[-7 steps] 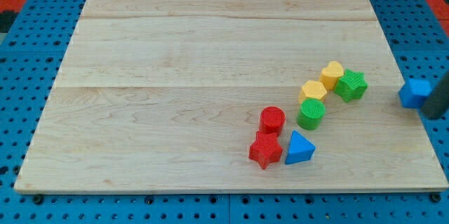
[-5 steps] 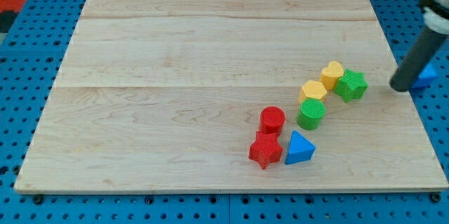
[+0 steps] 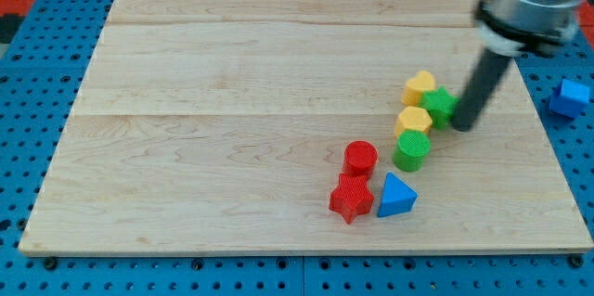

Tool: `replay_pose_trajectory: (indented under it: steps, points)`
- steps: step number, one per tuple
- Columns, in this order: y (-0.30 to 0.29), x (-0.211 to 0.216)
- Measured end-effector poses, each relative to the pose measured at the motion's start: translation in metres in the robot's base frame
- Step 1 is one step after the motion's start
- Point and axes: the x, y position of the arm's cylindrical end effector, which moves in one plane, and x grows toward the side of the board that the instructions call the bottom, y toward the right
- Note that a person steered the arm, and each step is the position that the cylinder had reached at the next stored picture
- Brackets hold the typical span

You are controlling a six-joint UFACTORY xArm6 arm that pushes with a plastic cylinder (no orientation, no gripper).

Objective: Slide the green star towards the center

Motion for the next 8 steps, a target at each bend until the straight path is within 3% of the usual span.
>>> replay_pose_trajectory:
  steps: [1,2,4,5,6,7,8]
  points:
    - [-0.014,-0.026]
    - [0.015,-0.034]
    - [-0.122,-0.056]
    - [-0.075,-0.033]
    - [-0.070,-0.068]
    - [-0.130,-0.088]
    - [-0.111,-0.080]
